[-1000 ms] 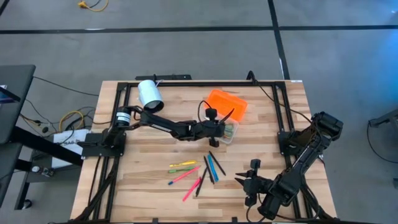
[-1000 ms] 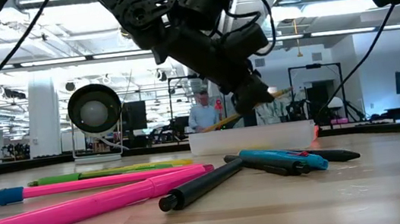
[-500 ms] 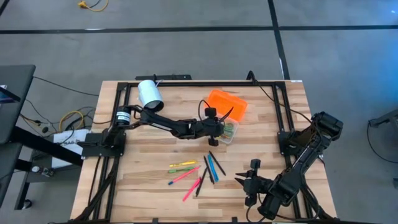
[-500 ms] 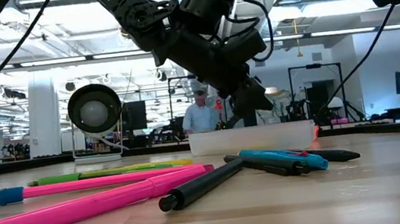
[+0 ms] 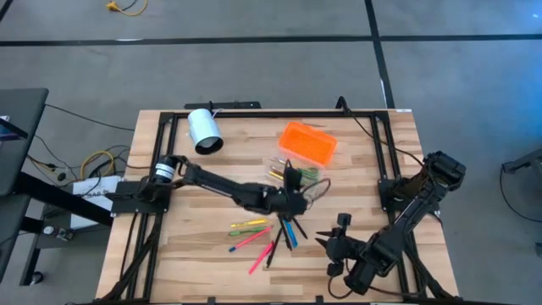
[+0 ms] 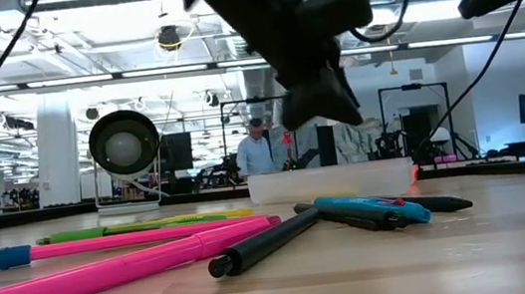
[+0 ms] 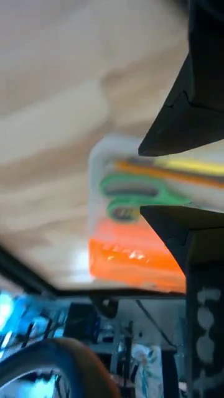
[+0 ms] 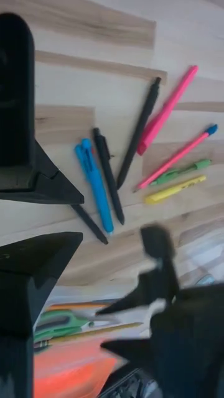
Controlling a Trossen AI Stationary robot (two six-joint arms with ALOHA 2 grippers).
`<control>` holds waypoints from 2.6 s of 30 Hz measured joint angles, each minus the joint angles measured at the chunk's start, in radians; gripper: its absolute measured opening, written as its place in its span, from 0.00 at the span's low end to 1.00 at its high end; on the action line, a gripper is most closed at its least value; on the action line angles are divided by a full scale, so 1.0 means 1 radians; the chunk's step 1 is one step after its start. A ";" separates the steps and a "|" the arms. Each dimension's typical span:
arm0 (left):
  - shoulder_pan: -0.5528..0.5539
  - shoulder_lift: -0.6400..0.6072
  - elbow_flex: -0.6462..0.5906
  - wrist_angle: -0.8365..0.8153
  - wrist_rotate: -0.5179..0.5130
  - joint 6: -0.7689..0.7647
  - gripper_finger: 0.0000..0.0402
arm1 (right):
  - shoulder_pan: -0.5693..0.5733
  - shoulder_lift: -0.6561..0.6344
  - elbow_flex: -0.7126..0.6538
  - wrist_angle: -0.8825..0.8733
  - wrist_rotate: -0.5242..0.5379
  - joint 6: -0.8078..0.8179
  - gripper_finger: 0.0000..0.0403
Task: Pick & place school supplies into a supply box
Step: Put the right black pen into the supply box
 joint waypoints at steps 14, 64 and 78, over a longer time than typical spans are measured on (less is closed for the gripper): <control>-0.260 0.000 0.055 -0.588 -0.074 -0.440 0.33 | -0.047 0.000 0.000 0.168 -0.102 -0.088 0.19; -0.714 -0.002 0.158 -1.345 -0.954 -1.348 0.33 | -0.271 0.001 -0.140 0.471 -0.234 -0.161 0.19; -0.568 -0.006 0.567 -1.255 -0.960 -0.498 0.33 | -0.259 0.001 -0.140 0.460 -0.234 -0.232 0.19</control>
